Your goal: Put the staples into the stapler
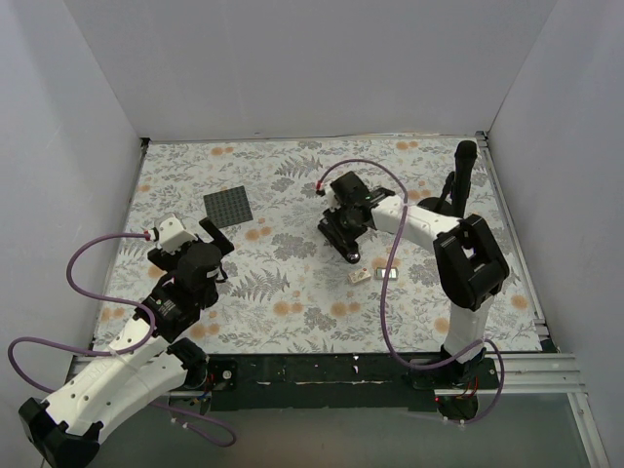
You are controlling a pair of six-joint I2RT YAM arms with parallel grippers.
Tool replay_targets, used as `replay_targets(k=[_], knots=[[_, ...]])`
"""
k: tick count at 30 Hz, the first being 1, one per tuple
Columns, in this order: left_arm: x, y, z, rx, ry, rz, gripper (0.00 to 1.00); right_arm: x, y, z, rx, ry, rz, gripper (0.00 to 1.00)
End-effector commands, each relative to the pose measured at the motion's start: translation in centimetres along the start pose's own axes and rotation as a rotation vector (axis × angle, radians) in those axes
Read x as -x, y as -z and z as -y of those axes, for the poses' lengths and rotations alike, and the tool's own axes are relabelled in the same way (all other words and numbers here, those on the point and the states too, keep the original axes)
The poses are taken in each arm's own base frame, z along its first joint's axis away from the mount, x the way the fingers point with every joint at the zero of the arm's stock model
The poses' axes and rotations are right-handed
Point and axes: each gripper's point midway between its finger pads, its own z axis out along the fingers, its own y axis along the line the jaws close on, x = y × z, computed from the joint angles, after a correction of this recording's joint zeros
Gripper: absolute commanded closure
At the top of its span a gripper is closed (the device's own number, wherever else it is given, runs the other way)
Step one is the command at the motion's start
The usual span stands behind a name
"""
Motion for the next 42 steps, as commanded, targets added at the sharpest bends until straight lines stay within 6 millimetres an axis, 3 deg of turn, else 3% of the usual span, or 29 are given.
replay_targets(k=[1,2,5,8,12,18,21,22,24,25,27,28,29,31,32,33,35,36,37,42], knots=[[0.4,-0.1,-0.5,0.022,0.005,0.021,0.02,2.0,0.4,7.1,-0.146,-0.144,0.076,0.74],[0.4,-0.1,-0.5,0.022,0.005,0.021,0.02,1.8,0.2,8.9,-0.17,-0.178,0.074,0.74],[0.4,-0.1,-0.4,0.016,0.0,0.021,0.02,2.0,0.1,11.5,-0.204,-0.262,0.102,0.72],[0.5,-0.1,-0.2,0.006,-0.005,0.022,0.02,2.5,0.4,12.3,-0.21,-0.278,0.127,0.66],[0.7,0.1,0.4,-0.032,-0.026,0.016,0.02,4.1,2.1,12.2,-0.202,-0.273,0.185,0.49],[2.1,1.3,2.3,-0.209,-0.075,0.034,0.02,6.0,8.4,12.0,-0.236,-0.297,0.352,0.36],[2.7,2.0,2.5,-0.26,-0.038,0.055,0.02,6.0,13.1,12.1,-0.292,-0.312,0.479,0.27],[3.2,2.5,2.2,-0.281,-0.021,0.074,0.02,5.1,15.2,12.0,-0.311,-0.317,0.527,0.25],[3.8,3.0,2.2,-0.31,-0.001,0.09,0.02,4.4,17.5,12.3,-0.356,-0.33,0.585,0.23],[4.7,3.5,1.8,-0.323,0.039,0.117,0.02,4.1,20.4,12.2,-0.38,-0.336,0.65,0.23],[5.7,4.2,1.6,-0.348,0.081,0.145,0.02,1.7,21.5,12.6,-0.442,-0.366,0.665,0.22],[6.0,4.4,1.5,-0.357,0.098,0.157,0.02,1.2,24.3,12.3,-0.462,-0.373,0.739,0.22],[6.6,4.9,1.1,-0.374,0.135,0.183,0.02,-0.6,24.0,12.6,-0.498,-0.385,0.728,0.21],[6.9,5.3,0.7,-0.386,0.16,0.203,0.02,-2.3,26.8,12.3,-0.537,-0.384,0.81,0.21],[7.4,5.7,0.2,-0.393,0.189,0.222,0.02,-3.4,27.6,12.6,-0.579,-0.405,0.825,0.21],[7.5,5.8,0.0,-0.393,0.196,0.23,0.02,-4.9,27.0,12.6,-0.593,-0.412,0.811,0.21],[8.2,6.3,-0.6,-0.398,0.225,0.254,0.02,-6.7,29.2,12.5,-0.634,-0.436,0.886,0.2],[8.5,6.4,-0.9,-0.398,0.235,0.263,0.02,-7.8,28.6,12.4,-0.644,-0.437,0.878,0.2],[8.5,6.5,-1.1,-0.395,0.24,0.268,0.02,-8.5,29.8,12.2,-0.652,-0.436,0.928,0.2],[9.3,7.0,-2.2,-0.389,0.256,0.309,0.02,-12.4,30.3,12.8,-0.751,-0.498,0.994,0.14]])
